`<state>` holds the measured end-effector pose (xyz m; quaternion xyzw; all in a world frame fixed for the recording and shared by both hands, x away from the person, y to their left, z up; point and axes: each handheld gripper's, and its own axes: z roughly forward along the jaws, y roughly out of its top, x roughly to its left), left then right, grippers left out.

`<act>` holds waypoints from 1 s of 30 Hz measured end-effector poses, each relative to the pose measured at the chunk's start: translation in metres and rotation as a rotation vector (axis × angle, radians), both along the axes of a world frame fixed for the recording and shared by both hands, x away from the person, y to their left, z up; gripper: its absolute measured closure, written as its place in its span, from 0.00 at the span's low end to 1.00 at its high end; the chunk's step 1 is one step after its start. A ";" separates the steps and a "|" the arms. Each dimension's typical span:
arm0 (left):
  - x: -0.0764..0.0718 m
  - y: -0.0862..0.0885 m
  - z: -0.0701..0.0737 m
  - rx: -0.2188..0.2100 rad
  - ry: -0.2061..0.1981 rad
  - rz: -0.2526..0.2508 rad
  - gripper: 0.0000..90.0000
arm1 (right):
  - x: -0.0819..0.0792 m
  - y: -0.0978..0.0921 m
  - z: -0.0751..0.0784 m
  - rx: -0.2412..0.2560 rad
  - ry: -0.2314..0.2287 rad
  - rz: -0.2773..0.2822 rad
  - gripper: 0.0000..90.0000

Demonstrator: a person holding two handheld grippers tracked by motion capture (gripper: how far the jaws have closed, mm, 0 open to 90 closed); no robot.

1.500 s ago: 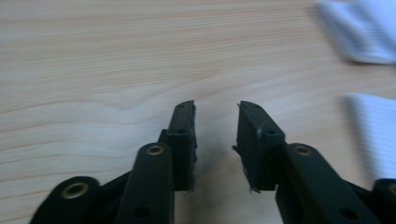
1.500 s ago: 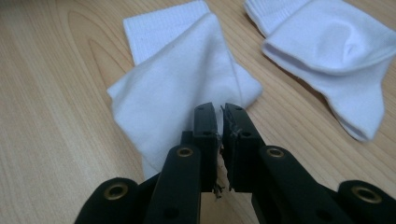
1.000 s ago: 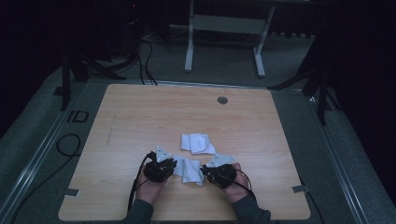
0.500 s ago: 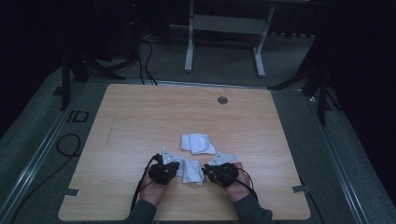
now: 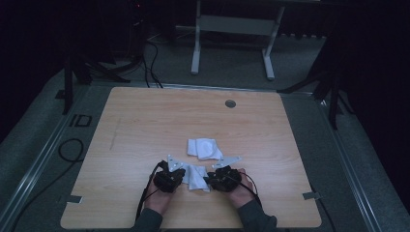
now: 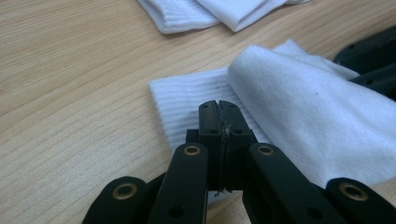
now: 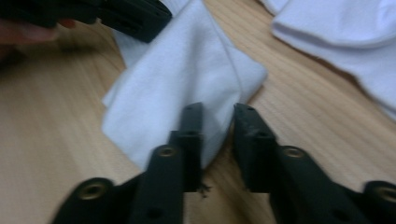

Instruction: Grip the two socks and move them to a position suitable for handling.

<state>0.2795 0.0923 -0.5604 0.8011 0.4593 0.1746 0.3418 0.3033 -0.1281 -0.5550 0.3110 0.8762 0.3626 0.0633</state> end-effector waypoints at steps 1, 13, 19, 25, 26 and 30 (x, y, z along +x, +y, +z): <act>0.000 0.000 0.000 0.000 0.000 -0.001 0.99 | 0.001 -0.001 0.000 0.013 0.013 0.000 0.90; 0.000 0.001 0.000 -0.004 -0.002 -0.008 0.98 | -0.005 -0.020 0.018 0.025 -0.046 -0.034 0.98; 0.000 0.001 0.000 -0.002 -0.004 -0.007 0.99 | -0.004 -0.034 0.029 0.047 -0.060 -0.057 0.98; 0.000 0.001 0.000 -0.001 -0.004 -0.010 0.99 | -0.002 -0.047 0.032 0.046 -0.072 -0.084 0.98; 0.000 0.001 0.000 -0.001 -0.004 -0.009 0.98 | -0.002 -0.049 0.033 0.045 -0.069 -0.090 0.98; -0.001 0.001 0.000 0.005 -0.006 -0.011 0.99 | 0.000 -0.060 0.038 0.044 -0.080 -0.106 0.98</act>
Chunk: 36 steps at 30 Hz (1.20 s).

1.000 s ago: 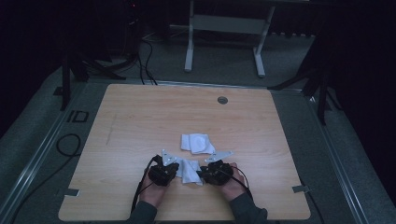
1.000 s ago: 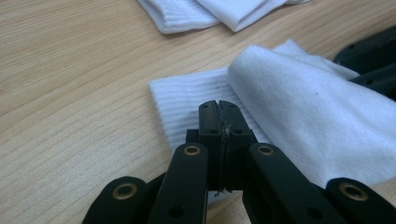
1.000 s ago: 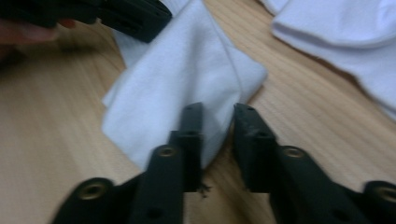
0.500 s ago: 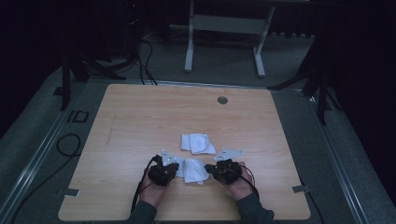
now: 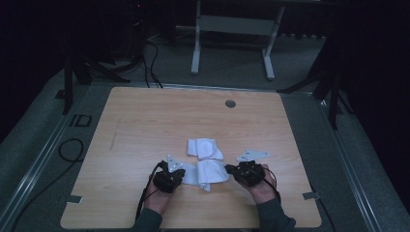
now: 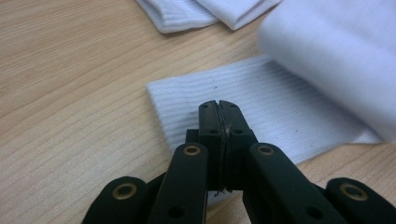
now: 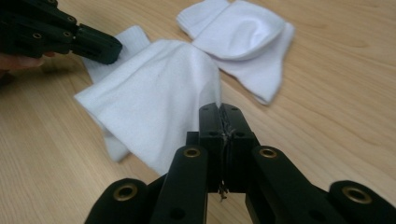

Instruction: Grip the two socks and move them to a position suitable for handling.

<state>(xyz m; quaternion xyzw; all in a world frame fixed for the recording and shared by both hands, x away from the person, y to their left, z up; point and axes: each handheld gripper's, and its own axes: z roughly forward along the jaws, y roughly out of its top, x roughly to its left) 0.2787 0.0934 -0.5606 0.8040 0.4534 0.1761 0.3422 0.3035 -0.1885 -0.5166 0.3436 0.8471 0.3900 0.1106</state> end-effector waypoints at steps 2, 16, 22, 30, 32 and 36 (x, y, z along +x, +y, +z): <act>0.000 0.000 0.000 -0.001 0.001 0.001 0.99 | 0.001 -0.006 0.003 -0.006 -0.001 0.001 0.98; -0.002 0.002 0.001 -0.005 0.010 -0.002 0.98 | 0.009 -0.043 0.006 -0.065 0.057 -0.029 0.98; -0.007 0.003 0.001 -0.006 0.017 -0.003 0.98 | 0.010 -0.053 0.002 -0.092 0.091 -0.025 0.97; -0.011 0.003 0.001 0.004 0.014 -0.016 0.98 | 0.012 -0.060 -0.001 -0.136 0.108 -0.062 0.80; -0.010 0.003 0.001 -0.013 0.015 -0.030 0.95 | 0.011 -0.059 0.003 -0.118 0.091 -0.070 0.73; -0.010 0.001 0.002 -0.026 0.006 -0.037 0.84 | 0.012 -0.047 0.015 -0.097 0.029 -0.060 0.64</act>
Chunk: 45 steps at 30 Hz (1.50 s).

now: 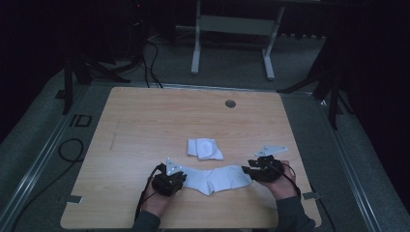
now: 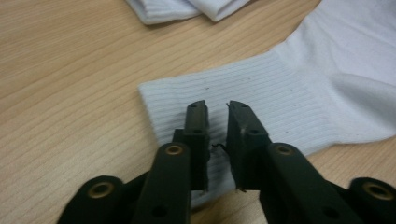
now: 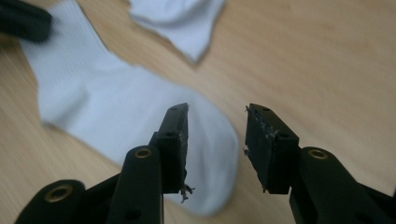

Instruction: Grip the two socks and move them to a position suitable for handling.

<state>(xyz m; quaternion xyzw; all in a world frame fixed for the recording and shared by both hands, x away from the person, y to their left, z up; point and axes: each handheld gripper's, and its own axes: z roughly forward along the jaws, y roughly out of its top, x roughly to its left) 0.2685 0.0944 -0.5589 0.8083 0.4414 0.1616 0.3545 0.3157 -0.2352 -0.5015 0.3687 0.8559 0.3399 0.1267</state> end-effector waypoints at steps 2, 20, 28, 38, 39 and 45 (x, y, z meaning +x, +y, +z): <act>-0.001 -0.001 0.001 0.009 -0.012 -0.007 0.80 | 0.004 0.011 0.004 0.003 -0.025 0.020 0.64; 0.000 0.004 0.007 -0.007 -0.052 0.008 0.77 | 0.093 0.091 -0.024 0.099 0.091 -0.050 0.72; 0.002 0.004 0.007 0.010 -0.060 0.027 0.79 | 0.099 0.102 -0.033 0.035 0.131 -0.057 0.98; 0.006 0.005 0.006 0.025 -0.053 0.028 0.78 | 0.082 0.113 -0.041 0.046 0.144 -0.052 0.98; 0.006 0.005 0.005 0.026 -0.053 0.030 0.78 | 0.081 0.113 -0.041 0.045 0.144 -0.049 0.98; 0.007 0.008 0.007 0.028 -0.061 0.037 0.78 | 0.079 0.115 -0.041 0.033 0.137 -0.030 0.98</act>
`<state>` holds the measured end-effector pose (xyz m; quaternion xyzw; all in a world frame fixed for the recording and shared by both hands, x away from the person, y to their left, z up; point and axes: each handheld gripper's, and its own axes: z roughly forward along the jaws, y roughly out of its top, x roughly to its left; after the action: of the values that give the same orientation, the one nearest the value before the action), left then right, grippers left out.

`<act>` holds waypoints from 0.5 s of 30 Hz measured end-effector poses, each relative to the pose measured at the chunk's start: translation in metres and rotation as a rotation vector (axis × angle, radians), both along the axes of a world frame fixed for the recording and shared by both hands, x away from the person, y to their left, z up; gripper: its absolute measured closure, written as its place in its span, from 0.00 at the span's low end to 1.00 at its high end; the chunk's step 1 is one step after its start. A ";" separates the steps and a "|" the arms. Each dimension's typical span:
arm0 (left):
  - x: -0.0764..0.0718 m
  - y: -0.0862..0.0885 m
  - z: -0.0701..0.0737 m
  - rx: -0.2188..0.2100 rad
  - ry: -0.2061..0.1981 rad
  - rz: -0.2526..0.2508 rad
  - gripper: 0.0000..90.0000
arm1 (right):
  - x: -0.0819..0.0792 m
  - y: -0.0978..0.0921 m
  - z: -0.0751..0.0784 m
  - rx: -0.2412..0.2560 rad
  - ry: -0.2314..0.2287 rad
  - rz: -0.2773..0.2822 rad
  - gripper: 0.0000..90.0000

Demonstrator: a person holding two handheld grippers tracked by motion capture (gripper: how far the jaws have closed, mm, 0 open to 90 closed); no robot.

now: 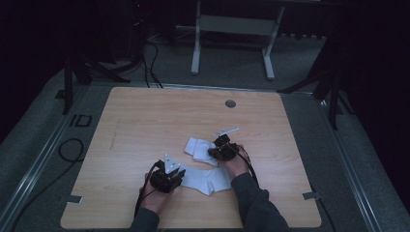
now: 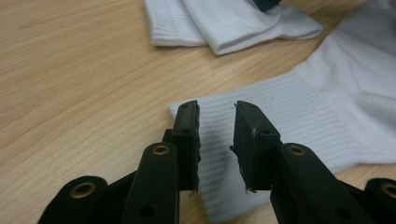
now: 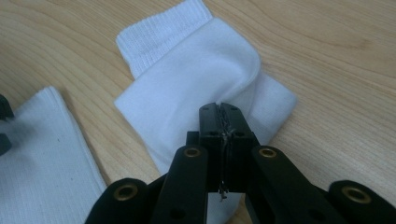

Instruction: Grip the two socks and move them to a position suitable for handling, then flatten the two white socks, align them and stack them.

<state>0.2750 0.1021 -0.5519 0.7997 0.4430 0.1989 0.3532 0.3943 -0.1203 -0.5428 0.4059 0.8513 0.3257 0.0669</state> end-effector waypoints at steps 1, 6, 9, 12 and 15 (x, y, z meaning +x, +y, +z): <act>0.000 0.001 0.001 -0.004 -0.002 0.004 0.78 | 0.000 0.000 0.000 -0.001 0.001 0.003 0.98; 0.004 0.005 0.004 -0.003 -0.016 0.021 0.78 | -0.002 0.001 0.000 -0.020 -0.009 0.039 0.98; 0.007 0.007 0.004 -0.009 -0.002 0.021 0.78 | 0.001 0.001 0.000 -0.035 -0.017 0.073 0.98; 0.010 0.006 0.005 -0.010 -0.001 0.022 0.79 | 0.004 0.002 0.001 -0.059 -0.022 0.099 0.98; 0.015 0.004 0.007 -0.010 0.006 0.035 0.80 | 0.005 0.005 0.001 -0.097 -0.058 0.154 0.99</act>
<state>0.2897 0.1057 -0.5450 0.7905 0.4590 0.2005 0.3525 0.3991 -0.1153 -0.5420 0.3258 0.8924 0.3000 0.0858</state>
